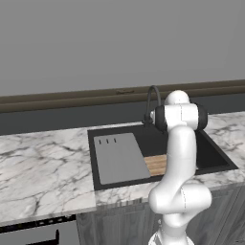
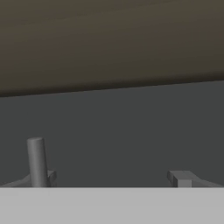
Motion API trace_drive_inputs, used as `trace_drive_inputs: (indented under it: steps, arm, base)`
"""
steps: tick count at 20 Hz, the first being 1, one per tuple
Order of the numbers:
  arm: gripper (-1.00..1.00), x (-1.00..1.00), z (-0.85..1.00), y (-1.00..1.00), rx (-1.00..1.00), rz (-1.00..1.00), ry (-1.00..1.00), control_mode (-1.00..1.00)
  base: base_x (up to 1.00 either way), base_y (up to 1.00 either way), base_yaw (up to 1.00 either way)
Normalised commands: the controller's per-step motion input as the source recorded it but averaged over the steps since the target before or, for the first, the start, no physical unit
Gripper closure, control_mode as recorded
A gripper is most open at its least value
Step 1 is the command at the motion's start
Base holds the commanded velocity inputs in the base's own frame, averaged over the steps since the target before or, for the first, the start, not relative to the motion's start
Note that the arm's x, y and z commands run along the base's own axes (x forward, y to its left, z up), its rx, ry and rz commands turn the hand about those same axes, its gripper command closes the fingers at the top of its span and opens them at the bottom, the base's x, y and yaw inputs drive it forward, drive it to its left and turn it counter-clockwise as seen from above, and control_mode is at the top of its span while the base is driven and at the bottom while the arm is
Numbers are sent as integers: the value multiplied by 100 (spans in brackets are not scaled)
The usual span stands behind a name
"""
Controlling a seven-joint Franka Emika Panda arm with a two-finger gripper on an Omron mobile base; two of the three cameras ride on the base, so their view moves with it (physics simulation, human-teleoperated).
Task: Turn on the sink faucet with hot water and rinse the cutting board for ten seconds, then turn off the faucet. Push the cutting board to reach the water if necessary.
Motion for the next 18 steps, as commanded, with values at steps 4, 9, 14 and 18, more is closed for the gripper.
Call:
trace_drive_inputs:
  steps: [4, 9, 14, 18]
  arm:
    - [-100, -18, 0, -30, 0, 0, 0, -100]
    - [-100, -26, 0, -36, 0, 0, 0, -100]
    - [-100, -19, 0, -42, 0, 0, 0, -100]
    - [-100, -10, 0, -45, 0, 0, 0, -100]
  base:
    - [0, 0, 0]
    - [0, 0, 0]
    - [0, 0, 0]
    - [0, 0, 0]
